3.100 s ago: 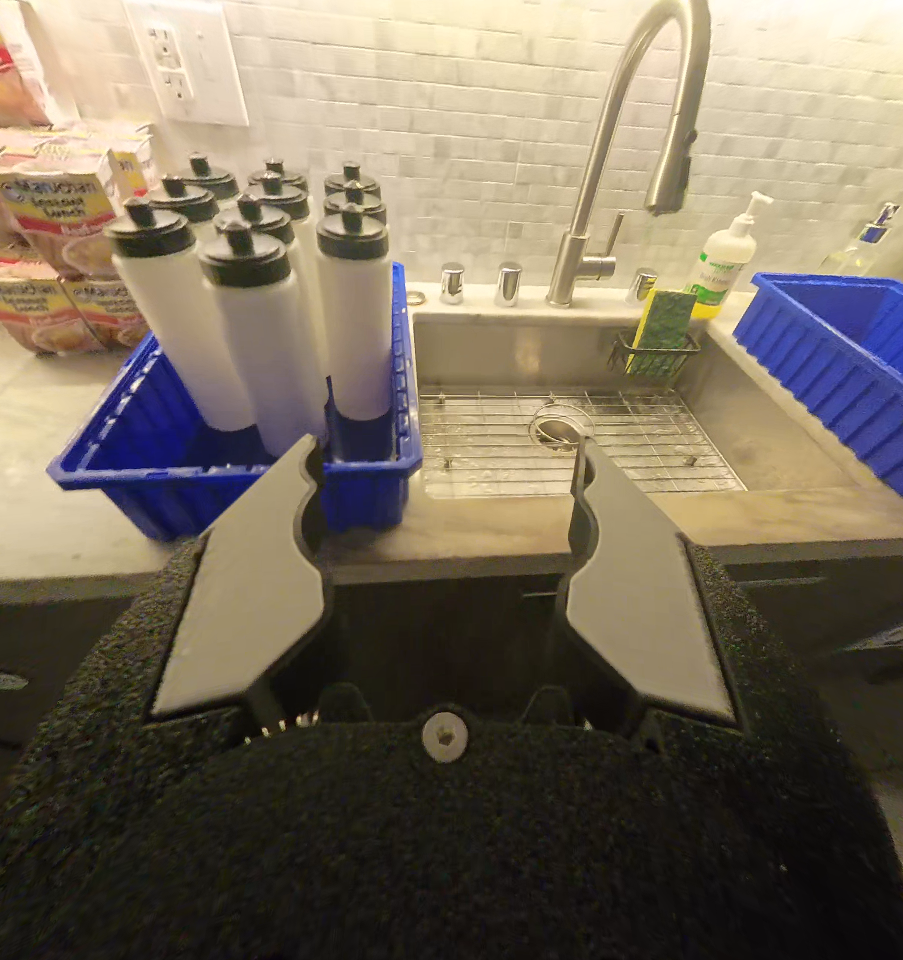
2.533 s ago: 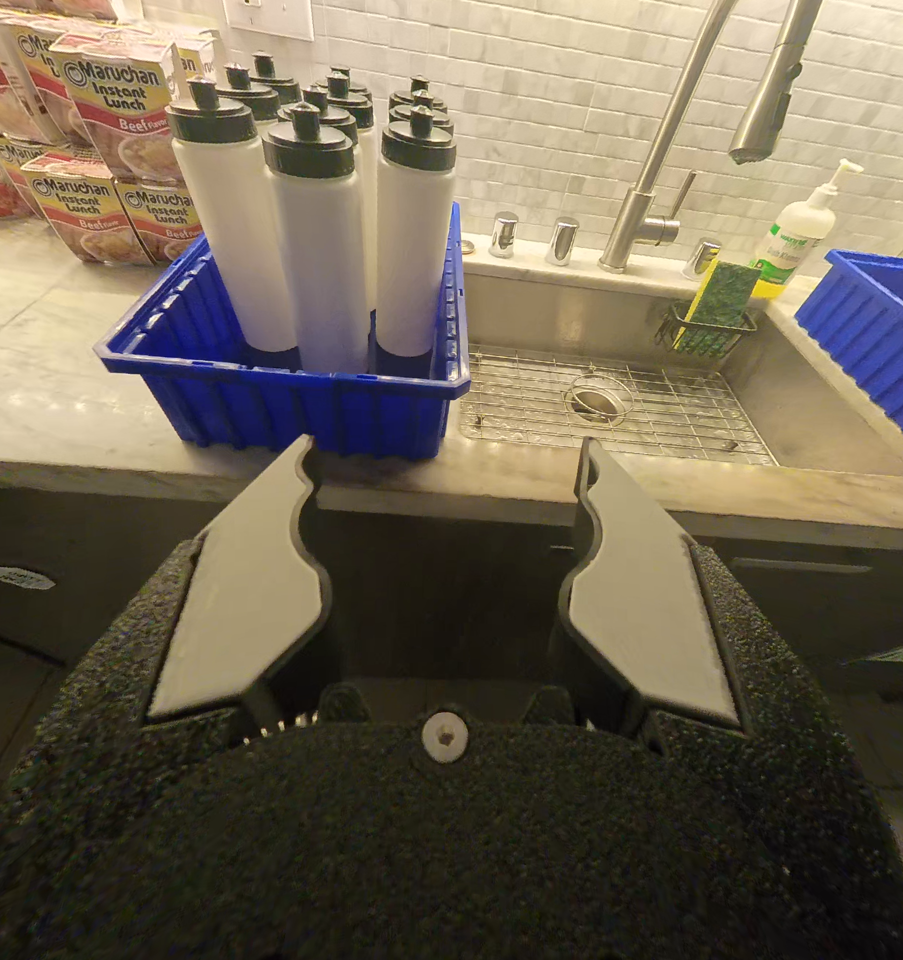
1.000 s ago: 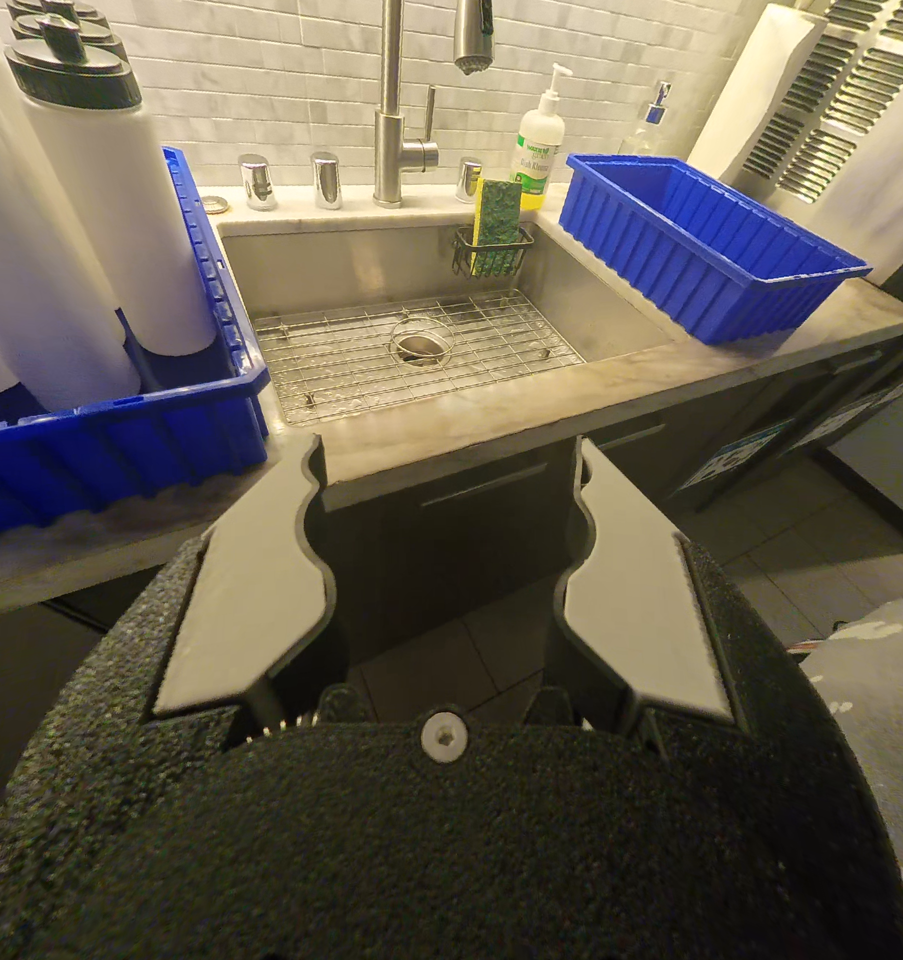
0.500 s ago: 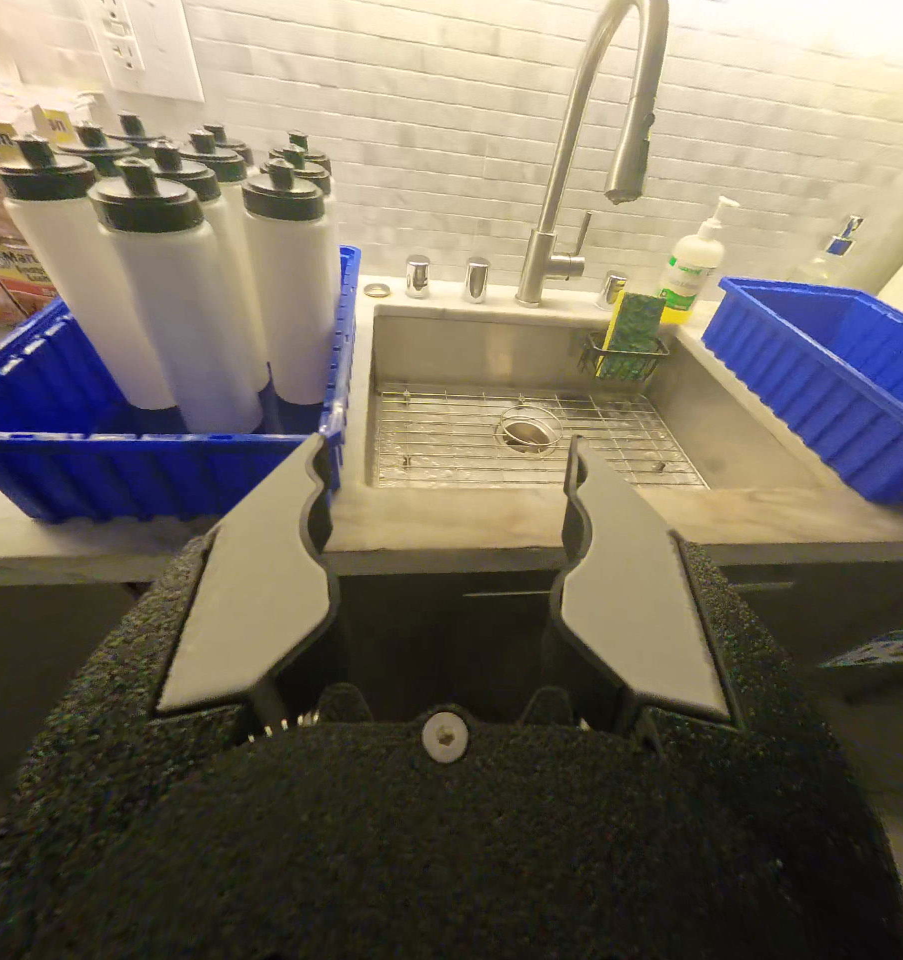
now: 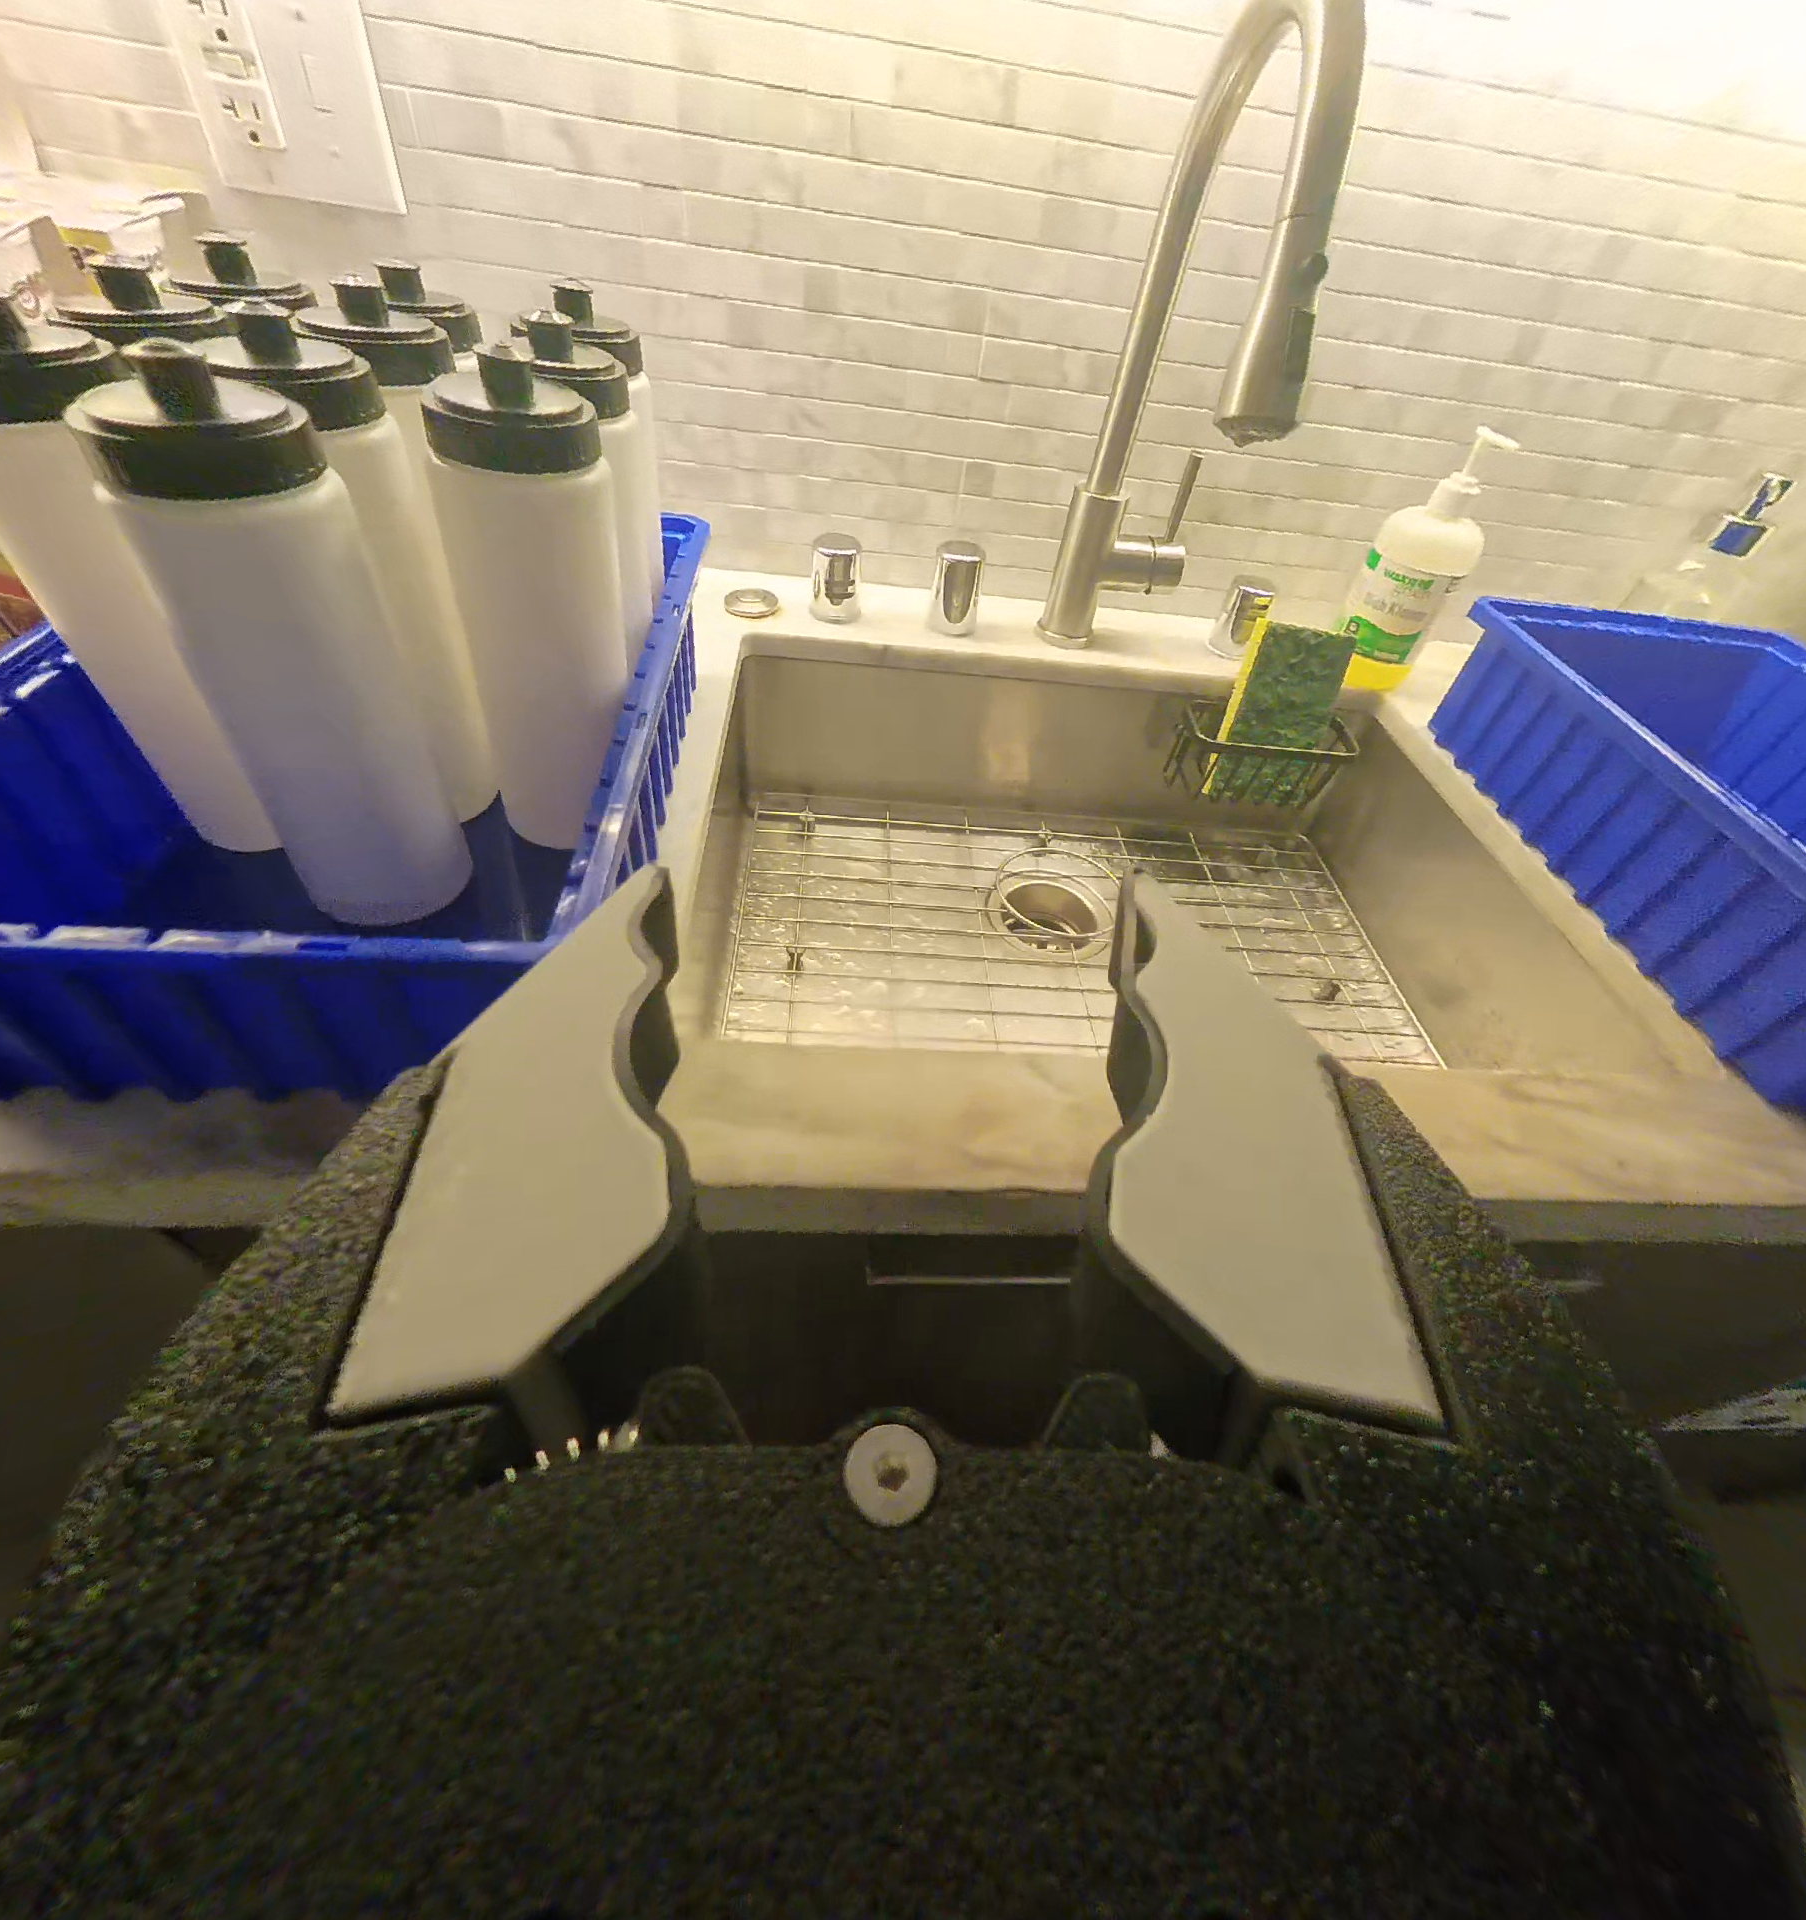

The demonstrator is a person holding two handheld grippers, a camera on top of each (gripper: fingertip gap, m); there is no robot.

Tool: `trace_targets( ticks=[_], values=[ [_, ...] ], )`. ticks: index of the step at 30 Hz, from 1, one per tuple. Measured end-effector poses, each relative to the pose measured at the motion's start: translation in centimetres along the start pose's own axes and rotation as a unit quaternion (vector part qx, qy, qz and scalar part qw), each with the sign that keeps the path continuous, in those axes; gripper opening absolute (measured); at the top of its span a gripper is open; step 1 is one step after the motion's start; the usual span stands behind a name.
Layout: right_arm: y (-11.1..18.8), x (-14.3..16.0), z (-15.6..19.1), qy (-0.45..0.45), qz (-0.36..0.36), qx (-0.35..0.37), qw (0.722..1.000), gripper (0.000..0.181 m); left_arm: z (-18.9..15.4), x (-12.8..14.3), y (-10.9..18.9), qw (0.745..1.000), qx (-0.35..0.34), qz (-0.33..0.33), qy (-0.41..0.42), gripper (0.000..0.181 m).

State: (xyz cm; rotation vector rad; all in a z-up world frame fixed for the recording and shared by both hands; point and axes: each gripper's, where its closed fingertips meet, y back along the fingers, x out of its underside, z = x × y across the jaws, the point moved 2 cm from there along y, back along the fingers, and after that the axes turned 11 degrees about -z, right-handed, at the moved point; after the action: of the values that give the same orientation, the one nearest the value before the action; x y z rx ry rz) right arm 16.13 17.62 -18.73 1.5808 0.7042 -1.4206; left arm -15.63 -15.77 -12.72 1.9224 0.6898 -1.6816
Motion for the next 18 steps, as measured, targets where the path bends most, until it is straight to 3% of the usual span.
trace_targets(
  ticks=[8, 14, 18],
  values=[
    [-6.8, -4.0, 2.0, 0.012, -0.035, 0.018, 0.999, 0.100, 4.9, -0.9, -7.9, 1.000, 0.014, -0.013, 0.000, 0.079],
    [-12.3, -7.4, 4.7, 0.021, -0.043, 0.015, 0.999, 0.094, 13.2, -4.2, -13.0, 0.998, -0.039, -0.057, 0.004, 0.080],
    [-14.9, -8.3, 6.4, 0.026, -0.038, 0.016, 0.999, 0.091, 18.9, -4.0, -14.9, 0.997, -0.072, -0.040, 0.004, 0.088]
  ],
)
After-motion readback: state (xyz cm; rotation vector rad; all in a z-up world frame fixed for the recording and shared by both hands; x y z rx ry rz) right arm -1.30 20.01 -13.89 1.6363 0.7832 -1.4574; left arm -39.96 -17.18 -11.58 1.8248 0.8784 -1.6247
